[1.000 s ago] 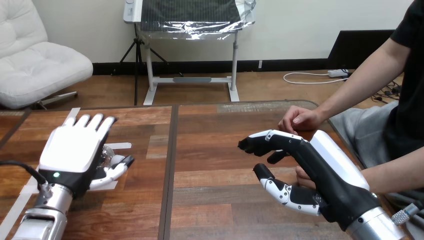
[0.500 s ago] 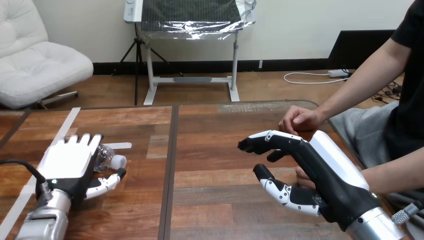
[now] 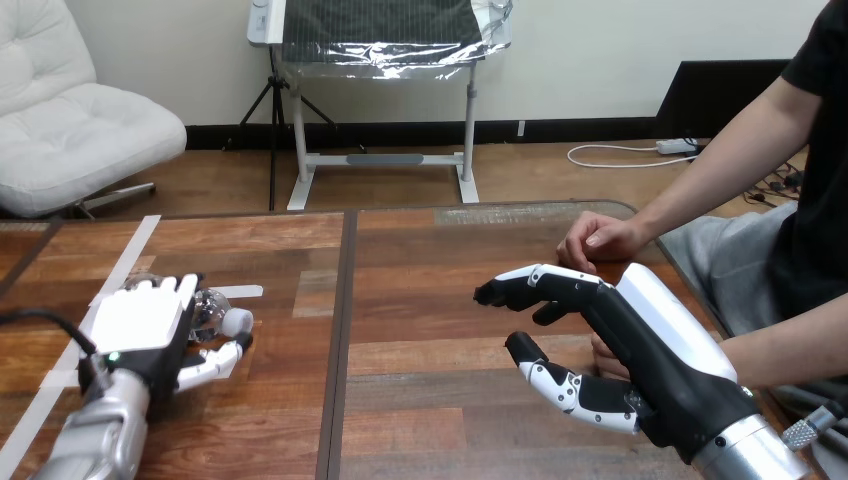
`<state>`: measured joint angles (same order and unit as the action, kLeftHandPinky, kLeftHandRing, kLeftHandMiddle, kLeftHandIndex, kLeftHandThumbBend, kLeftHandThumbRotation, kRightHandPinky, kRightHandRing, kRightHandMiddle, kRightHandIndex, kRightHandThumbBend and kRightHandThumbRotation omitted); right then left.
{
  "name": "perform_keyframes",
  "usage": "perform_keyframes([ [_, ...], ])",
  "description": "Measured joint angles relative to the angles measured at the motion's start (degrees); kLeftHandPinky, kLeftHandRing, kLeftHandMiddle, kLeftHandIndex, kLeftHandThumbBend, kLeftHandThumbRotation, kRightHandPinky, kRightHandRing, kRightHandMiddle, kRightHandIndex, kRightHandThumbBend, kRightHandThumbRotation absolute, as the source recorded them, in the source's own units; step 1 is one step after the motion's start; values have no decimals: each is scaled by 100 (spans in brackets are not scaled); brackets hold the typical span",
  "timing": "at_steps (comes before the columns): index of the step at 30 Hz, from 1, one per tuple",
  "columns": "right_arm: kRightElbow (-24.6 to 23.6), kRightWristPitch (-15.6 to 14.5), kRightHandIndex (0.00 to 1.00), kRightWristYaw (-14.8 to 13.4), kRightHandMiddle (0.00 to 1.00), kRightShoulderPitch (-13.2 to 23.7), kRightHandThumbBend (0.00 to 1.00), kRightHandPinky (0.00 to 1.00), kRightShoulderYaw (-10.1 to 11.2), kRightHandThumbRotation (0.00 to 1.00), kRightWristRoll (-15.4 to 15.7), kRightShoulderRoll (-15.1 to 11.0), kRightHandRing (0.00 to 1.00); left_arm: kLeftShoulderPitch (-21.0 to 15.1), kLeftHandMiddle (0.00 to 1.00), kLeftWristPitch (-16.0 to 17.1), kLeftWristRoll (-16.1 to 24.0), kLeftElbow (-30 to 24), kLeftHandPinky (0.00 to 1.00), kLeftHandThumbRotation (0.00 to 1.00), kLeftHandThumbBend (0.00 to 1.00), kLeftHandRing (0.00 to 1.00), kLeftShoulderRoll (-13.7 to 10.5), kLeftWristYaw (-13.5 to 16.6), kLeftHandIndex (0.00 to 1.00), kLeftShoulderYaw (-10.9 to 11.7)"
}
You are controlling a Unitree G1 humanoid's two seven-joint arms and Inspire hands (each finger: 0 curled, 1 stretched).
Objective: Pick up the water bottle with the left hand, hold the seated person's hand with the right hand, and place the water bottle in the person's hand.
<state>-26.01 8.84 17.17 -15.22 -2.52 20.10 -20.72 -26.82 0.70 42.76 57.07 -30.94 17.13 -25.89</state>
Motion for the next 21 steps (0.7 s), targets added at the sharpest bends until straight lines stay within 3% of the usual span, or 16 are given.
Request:
perform_keyframes([
  [13,-1,0,71,4,74,0,24,67,24,0,-13,-1,73,-312,100,47,-192,373,100,100,53,100,201,-20,100,2],
  [21,-4,-11,72,8,74,-4,24,67,25,0,-7,-1,74,-336,100,270,-294,552,100,100,52,100,282,-19,100,4],
])
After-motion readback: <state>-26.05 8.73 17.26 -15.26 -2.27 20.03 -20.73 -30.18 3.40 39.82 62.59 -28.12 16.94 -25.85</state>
